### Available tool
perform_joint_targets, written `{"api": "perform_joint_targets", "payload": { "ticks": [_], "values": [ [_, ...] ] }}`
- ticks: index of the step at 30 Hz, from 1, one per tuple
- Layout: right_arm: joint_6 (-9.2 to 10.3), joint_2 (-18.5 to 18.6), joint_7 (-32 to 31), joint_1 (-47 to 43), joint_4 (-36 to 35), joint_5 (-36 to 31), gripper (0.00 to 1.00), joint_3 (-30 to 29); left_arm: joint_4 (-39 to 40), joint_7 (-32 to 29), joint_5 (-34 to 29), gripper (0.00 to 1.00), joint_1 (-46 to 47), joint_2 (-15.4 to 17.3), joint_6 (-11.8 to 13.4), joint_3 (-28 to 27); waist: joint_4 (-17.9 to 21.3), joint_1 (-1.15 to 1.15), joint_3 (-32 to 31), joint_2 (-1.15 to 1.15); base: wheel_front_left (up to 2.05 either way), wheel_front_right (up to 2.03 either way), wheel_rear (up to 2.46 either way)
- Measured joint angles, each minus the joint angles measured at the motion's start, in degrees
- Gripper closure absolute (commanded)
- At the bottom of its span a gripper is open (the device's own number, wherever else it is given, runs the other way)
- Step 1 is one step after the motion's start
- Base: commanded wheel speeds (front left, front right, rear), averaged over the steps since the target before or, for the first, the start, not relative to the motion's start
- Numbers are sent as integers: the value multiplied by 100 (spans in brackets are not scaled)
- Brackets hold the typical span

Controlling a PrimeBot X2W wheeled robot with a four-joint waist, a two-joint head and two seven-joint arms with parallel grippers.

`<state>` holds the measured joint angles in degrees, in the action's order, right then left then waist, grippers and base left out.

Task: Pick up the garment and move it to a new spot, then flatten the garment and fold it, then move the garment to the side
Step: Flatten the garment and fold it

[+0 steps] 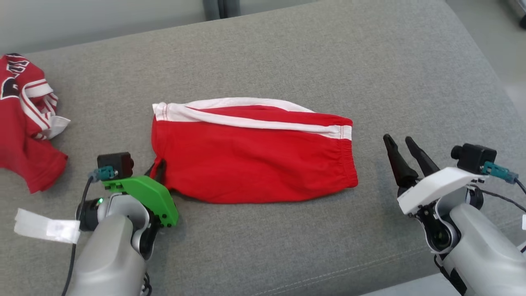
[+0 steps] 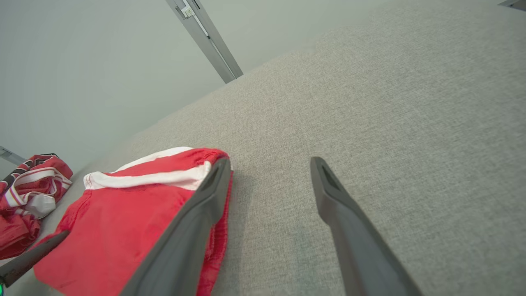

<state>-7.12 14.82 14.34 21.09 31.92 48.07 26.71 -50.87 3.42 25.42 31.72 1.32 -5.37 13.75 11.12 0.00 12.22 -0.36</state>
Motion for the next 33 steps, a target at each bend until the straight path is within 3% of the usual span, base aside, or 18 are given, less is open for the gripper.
{"api": "perform_joint_targets", "payload": {
  "ticks": [14,24,25,26,27,28,33],
  "values": [
    [0,-42,0,-586,89,186,0,-67,779,632,953,100,-1118,7,-43,586,-619,0,-523,0,0,0,0],
    [0,-53,-188,-641,43,272,0,174,1337,781,1125,100,-1660,22,285,904,-843,0,-755,0,0,0,0],
    [0,-56,-202,-643,43,304,0,180,1381,791,1155,89,-1696,23,330,909,-845,0,-763,0,0,0,0],
    [0,-56,-236,-645,44,328,0,187,1435,823,1172,71,-1733,23,366,907,-846,0,-770,0,0,0,0],
    [0,-56,-257,-649,48,338,0,201,1470,850,1170,13,-1762,23,400,906,-846,0,-776,0,0,0,0],
    [0,-53,-307,-650,64,339,0,224,1494,879,1168,0,-1781,23,463,903,-847,0,-783,0,0,0,0],
    [0,-4,-542,-645,169,334,0,331,1772,947,1128,0,-1821,41,672,887,-873,0,-806,0,0,0,0]
  ]
}}
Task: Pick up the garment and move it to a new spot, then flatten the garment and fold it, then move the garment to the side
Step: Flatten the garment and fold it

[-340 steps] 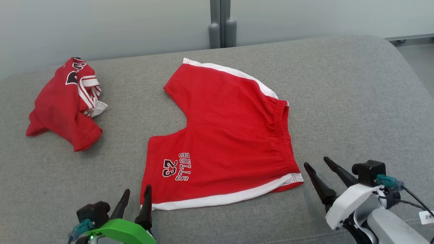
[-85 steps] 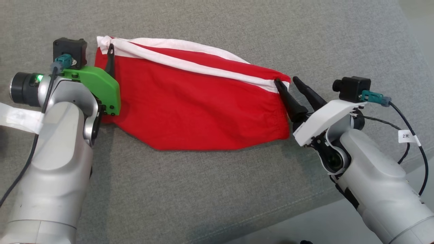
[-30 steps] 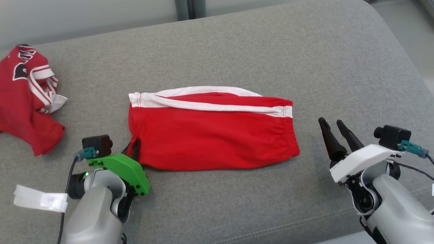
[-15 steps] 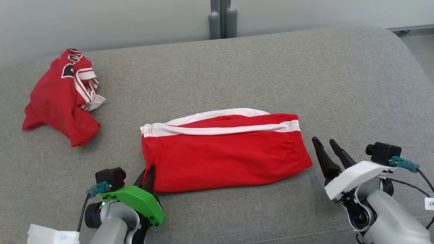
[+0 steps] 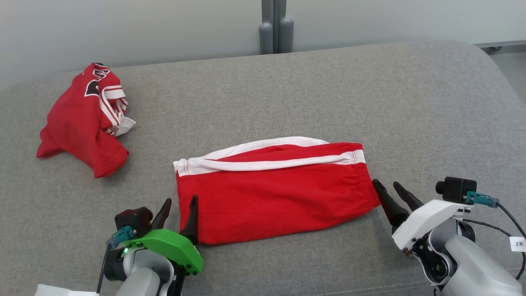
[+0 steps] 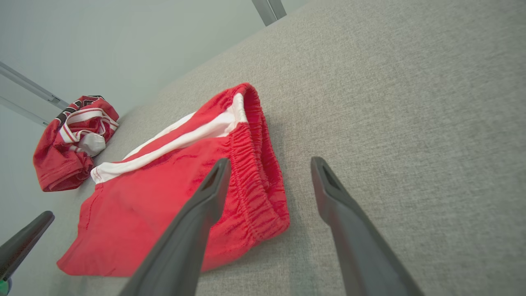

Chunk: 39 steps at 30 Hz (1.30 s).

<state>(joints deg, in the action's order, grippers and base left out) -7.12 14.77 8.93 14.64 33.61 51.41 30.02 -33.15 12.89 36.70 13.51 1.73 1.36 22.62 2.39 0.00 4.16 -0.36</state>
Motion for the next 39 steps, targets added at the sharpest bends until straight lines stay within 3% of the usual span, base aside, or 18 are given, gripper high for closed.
{"api": "perform_joint_targets", "payload": {
  "ticks": [14,30,33,36,38,39],
  "values": [
    [0,199,-689,231,403,265,0,-20,837,103,-314,0,-107,16,290,71,-505,0,-44,0,0,0,0],
    [0,318,-1569,578,1005,712,0,-71,1485,130,-437,0,-486,67,421,-68,-1199,0,130,0,0,0,0],
    [-1,310,-1693,648,1074,838,51,-92,1553,131,-447,0,-550,89,428,-113,-1229,0,166,0,0,0,0],
    [0,275,-1833,688,1077,992,71,-107,1644,132,-470,0,-587,97,431,-159,-1226,0,183,0,0,0,0],
    [0,223,-1884,715,1066,1073,96,-101,1718,133,-471,0,-601,99,474,-190,-1214,0,192,0,0,0,0],
    [0,179,-1905,721,1046,1080,100,-91,1746,134,-471,0,-620,103,475,-221,-1203,0,197,0,0,0,0]
  ]
}}
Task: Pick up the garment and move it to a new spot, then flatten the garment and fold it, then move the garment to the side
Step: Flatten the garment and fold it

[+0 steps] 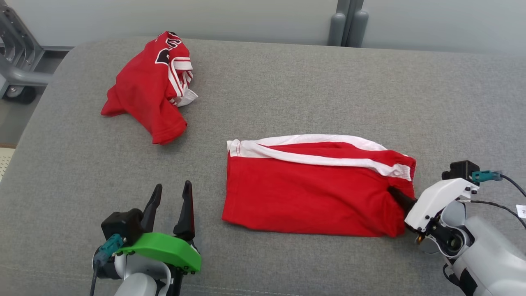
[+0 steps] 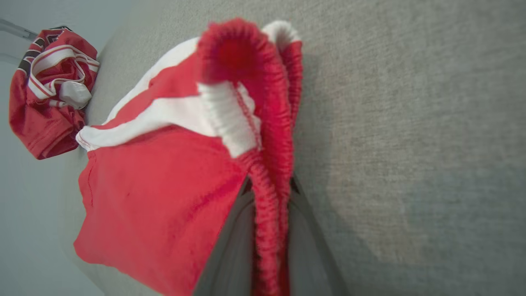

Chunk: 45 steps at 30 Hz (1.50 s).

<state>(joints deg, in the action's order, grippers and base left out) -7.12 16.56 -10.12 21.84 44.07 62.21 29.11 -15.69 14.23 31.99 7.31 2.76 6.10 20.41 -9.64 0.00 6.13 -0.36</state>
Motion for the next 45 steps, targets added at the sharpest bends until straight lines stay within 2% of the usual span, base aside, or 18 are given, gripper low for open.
{"api": "perform_joint_targets", "payload": {
  "ticks": [7,15,23,33,38,45],
  "values": [
    [0,31,-33,127,-181,47,100,65,157,0,-19,0,-157,34,18,-140,171,0,23,0,0,0,0],
    [0,476,-67,364,-415,27,100,144,332,-1,-58,0,-254,38,55,-189,455,0,2,0,0,0,0],
    [0,882,-391,488,-509,27,100,298,531,-45,-58,0,-324,36,56,-181,820,0,-30,0,0,0,0],
    [0,771,-780,730,-1117,26,100,803,586,-98,-58,0,-373,27,67,-142,930,0,-95,0,0,0,0],
    [0,528,-1120,826,-1474,155,100,1037,606,-108,-41,0,-374,19,73,-130,839,0,-191,0,0,0,0],
    [0,235,-1338,950,-1426,308,100,1049,615,-107,20,0,-376,12,73,-96,646,0,-276,0,0,0,0]
  ]
}}
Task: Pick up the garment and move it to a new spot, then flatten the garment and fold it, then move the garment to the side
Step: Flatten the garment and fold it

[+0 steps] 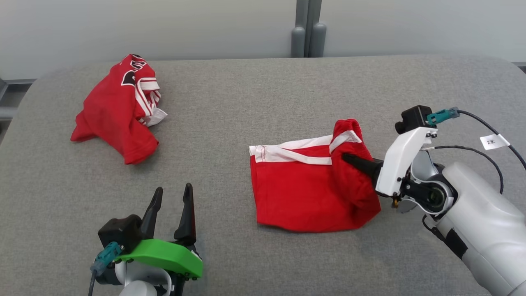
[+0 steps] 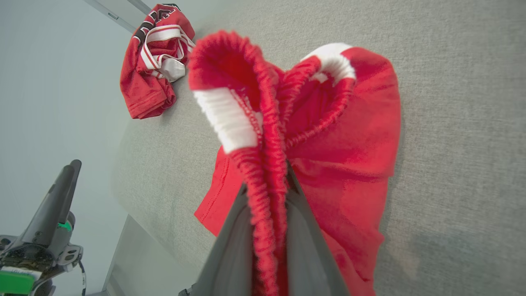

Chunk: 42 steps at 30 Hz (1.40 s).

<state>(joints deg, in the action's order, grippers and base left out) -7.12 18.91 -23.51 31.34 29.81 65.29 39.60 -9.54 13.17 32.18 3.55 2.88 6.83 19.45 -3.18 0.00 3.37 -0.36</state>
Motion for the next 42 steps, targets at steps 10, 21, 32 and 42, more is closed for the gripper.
{"api": "perform_joint_targets", "payload": {
  "ticks": [10,21,32,42],
  "values": [
    [167,-296,-107,124,278,-196,100,235,-15,-1,42,0,-2,-5,1,223,-416,0,-85,0,0,0,0],
    [538,-460,-21,137,854,-465,75,335,-86,-2,141,0,-25,-11,1,422,-1080,0,-170,0,0,0,0],
    [666,-878,187,429,1180,-623,0,428,-114,-1,202,0,-159,-11,1,369,-1445,0,-313,0,0,0,0],
    [411,-887,704,901,1058,-598,0,146,-66,5,216,0,-359,-9,9,223,-1222,0,-455,0,0,0,0]
  ]
}}
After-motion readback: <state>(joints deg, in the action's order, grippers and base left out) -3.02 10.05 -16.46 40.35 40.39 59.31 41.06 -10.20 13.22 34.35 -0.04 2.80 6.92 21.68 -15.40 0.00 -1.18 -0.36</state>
